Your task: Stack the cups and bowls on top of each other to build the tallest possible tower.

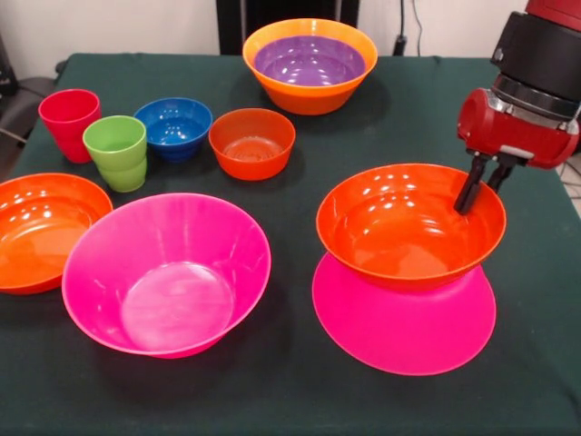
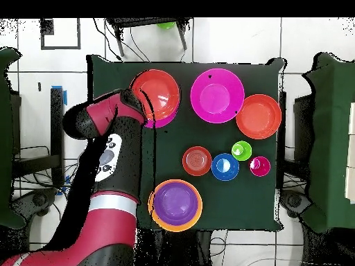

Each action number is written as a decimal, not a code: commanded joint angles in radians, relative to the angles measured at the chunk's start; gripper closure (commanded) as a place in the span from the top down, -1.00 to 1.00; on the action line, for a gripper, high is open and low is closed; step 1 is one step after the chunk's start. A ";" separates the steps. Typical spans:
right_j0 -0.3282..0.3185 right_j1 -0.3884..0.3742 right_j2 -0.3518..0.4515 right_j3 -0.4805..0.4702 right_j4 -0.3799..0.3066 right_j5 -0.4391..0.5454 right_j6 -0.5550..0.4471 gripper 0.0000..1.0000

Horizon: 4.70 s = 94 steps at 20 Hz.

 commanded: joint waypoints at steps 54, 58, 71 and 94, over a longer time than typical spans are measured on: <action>0.035 0.114 0.039 -0.064 0.157 0.296 0.070 1.00; 0.029 0.121 0.044 -0.084 0.165 0.297 0.065 1.00; 0.012 0.082 0.057 -0.064 0.183 0.322 0.026 1.00; -0.015 -0.016 0.112 0.022 0.221 0.317 -0.016 1.00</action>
